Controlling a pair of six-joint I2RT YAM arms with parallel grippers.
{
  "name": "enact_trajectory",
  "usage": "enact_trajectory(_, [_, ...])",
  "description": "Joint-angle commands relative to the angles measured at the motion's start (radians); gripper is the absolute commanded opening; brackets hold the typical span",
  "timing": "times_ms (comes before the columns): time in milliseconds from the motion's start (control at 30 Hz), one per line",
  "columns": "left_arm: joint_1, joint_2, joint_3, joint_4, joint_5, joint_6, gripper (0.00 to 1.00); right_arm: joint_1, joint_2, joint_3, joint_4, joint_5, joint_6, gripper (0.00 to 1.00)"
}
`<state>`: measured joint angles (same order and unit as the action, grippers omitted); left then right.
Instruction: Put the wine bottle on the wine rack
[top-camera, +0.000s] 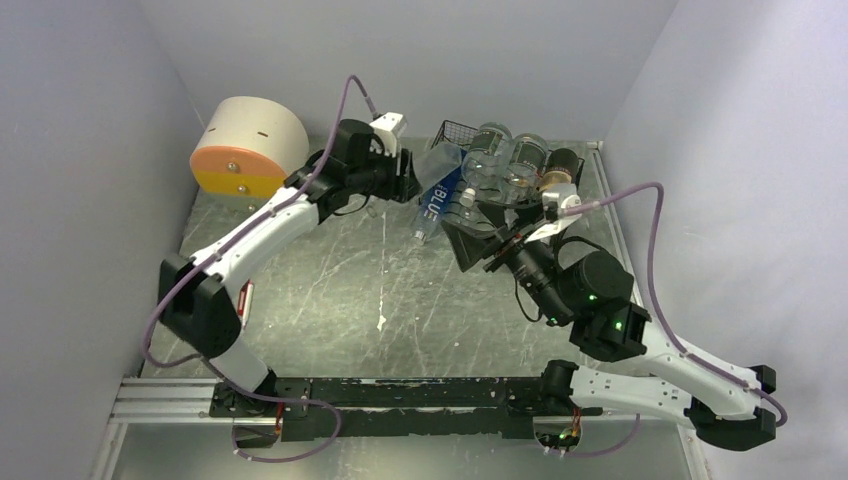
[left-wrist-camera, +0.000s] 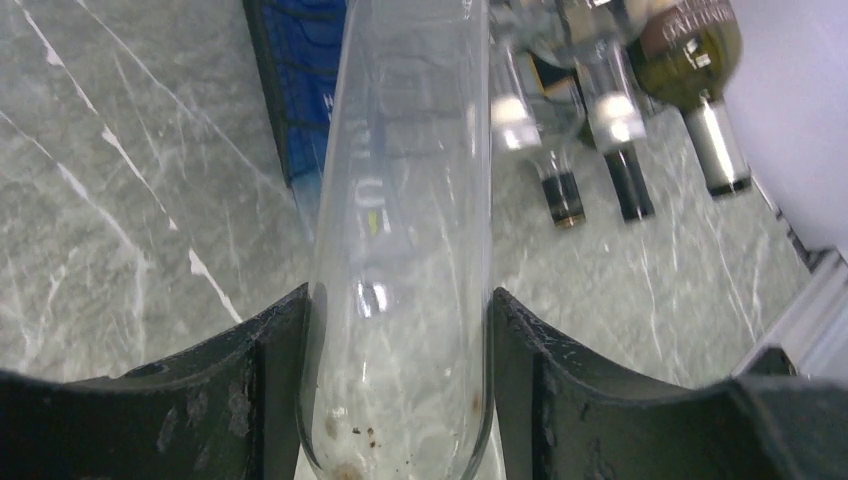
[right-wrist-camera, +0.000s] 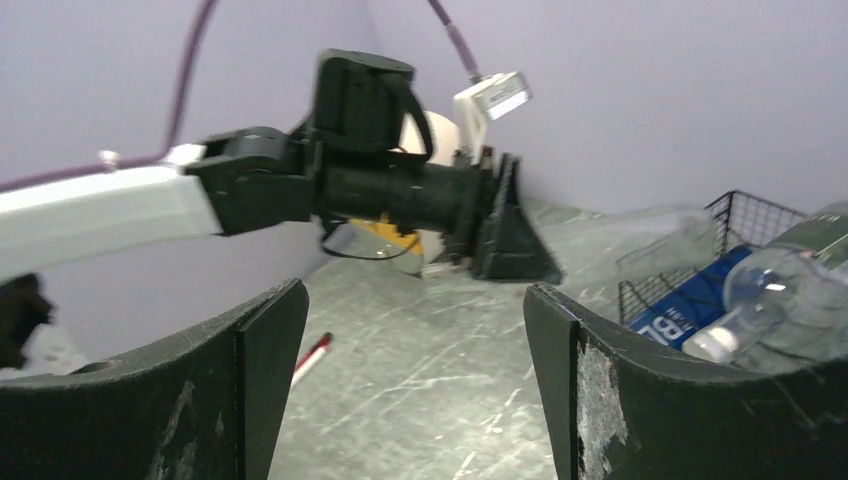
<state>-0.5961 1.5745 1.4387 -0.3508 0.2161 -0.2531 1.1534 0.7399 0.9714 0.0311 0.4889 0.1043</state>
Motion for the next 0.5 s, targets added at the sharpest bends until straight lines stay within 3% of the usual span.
enact_trajectory(0, [-0.018, 0.086, 0.141, 0.193, -0.146, -0.099, 0.07, 0.003, -0.036, 0.004, -0.084, 0.009, 0.205, 0.83])
enact_trajectory(467, [-0.073, 0.387, 0.375, 0.218, -0.313, -0.156, 0.07, 0.004, -0.026, 0.078, -0.255, -0.005, 0.299, 0.86])
